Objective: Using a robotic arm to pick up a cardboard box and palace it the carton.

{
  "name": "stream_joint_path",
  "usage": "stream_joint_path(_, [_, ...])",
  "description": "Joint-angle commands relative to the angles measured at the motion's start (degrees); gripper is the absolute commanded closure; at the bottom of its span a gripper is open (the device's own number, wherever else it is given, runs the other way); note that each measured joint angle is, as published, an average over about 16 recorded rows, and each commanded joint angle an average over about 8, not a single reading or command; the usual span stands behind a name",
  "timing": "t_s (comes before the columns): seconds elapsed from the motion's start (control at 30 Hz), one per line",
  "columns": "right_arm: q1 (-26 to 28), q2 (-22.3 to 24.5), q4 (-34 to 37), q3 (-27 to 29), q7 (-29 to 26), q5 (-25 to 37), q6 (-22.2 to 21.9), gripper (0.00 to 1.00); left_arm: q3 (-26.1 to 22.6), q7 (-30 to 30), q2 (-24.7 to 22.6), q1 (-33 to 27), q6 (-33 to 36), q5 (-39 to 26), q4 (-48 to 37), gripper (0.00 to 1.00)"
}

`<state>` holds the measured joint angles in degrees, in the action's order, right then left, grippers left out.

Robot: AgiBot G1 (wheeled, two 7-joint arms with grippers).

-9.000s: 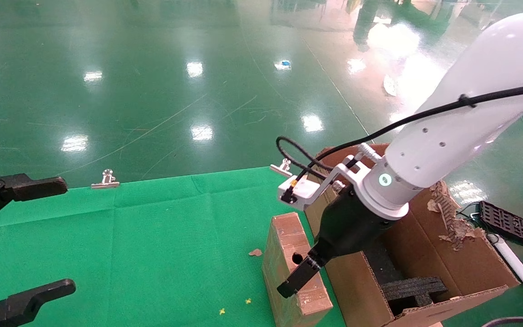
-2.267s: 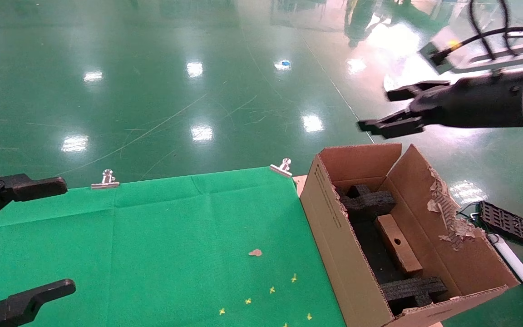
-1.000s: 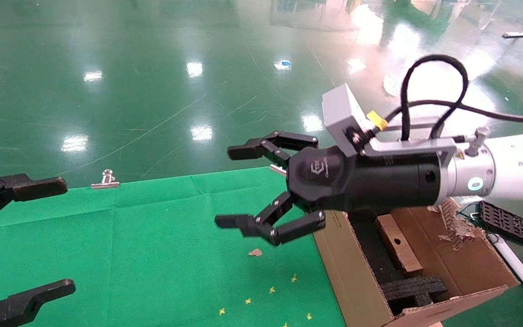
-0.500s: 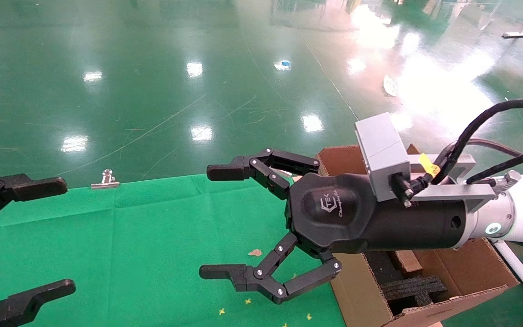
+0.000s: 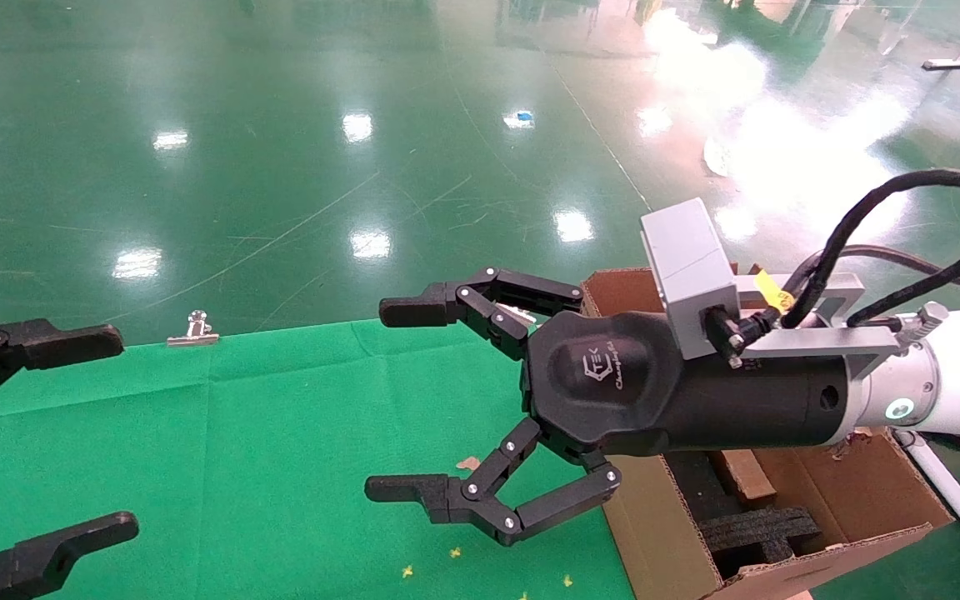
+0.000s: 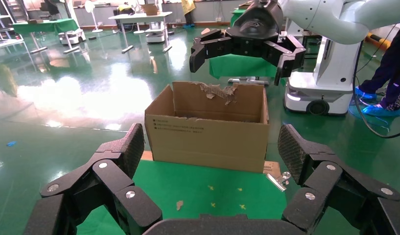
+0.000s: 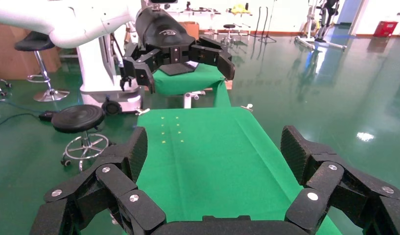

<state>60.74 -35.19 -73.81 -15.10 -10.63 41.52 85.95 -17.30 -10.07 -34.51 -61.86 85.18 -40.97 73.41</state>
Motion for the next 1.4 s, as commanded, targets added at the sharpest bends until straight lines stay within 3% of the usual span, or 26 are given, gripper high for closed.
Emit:
stream_joint_path(0.03, [0.2, 0.0, 0.1, -0.2, 0.0, 0.1, -0.1, 0.00, 0.0, 0.0, 0.0, 0.0, 0.0, 0.0, 0.0, 0.00])
stream_joint_path(1.4, [1.0, 0.2, 0.3, -1.1, -0.2, 0.4, -0.3, 0.00, 0.0, 0.0, 0.0, 0.0, 0.0, 0.0, 0.0, 0.00])
